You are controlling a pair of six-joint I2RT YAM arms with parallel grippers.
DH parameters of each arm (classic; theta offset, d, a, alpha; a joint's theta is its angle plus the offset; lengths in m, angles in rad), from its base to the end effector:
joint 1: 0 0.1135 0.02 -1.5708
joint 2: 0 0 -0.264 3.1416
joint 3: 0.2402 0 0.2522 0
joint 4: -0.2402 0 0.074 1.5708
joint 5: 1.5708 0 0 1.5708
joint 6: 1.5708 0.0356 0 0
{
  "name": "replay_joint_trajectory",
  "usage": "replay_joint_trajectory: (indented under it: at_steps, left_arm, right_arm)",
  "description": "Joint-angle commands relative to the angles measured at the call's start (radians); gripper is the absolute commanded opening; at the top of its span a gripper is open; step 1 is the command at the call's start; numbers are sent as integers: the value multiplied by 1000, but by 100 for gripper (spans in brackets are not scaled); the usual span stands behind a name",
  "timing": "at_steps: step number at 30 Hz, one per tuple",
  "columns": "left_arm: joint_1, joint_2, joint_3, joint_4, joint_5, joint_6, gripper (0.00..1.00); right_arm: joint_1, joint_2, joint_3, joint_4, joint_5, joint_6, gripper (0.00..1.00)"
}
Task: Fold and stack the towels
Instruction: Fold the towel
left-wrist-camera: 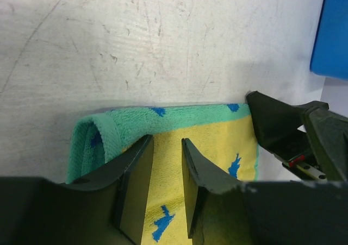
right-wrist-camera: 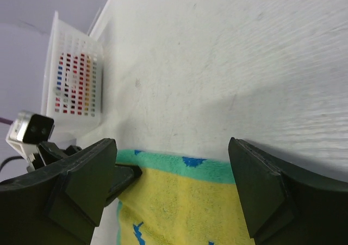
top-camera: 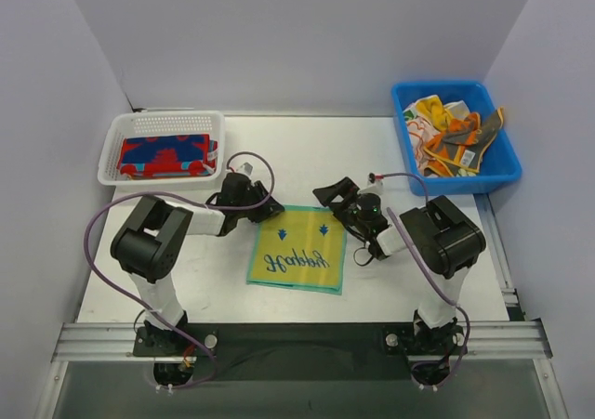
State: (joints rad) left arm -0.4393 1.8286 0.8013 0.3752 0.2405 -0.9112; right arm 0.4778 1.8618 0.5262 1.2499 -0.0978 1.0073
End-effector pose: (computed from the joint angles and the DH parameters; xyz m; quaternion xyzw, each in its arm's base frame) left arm 0.3146 -0.1572 0.1243 -0.1563 0.8776 -0.3591 0.2764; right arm 0.2827 0.1503 0.1328 0.1607 0.7189 0.4832 0.4732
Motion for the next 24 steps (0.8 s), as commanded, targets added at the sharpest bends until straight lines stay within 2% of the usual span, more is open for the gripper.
replay_joint_trajectory:
  at_steps: [1, 9, 15, 18, 24]
  left_arm:
    - [28, 5, -77, -110, -66, 14, 39]
    - [28, -35, -71, -88, -11, 8, 40]
    - [27, -127, -31, -90, 13, -6, 48]
    - [27, -167, -1, -94, 19, -11, 56]
    - [27, -160, 70, -142, 2, 28, 57]
  right_arm:
    - [-62, 43, -93, 12, 89, 5, 88]
    - [-125, 31, -94, 49, 18, -42, 88]
    - [-139, -144, -16, -130, -103, -153, 88]
    - [-134, -205, 9, -164, -163, -127, 88]
    - [-73, -219, 34, -198, -235, -72, 84]
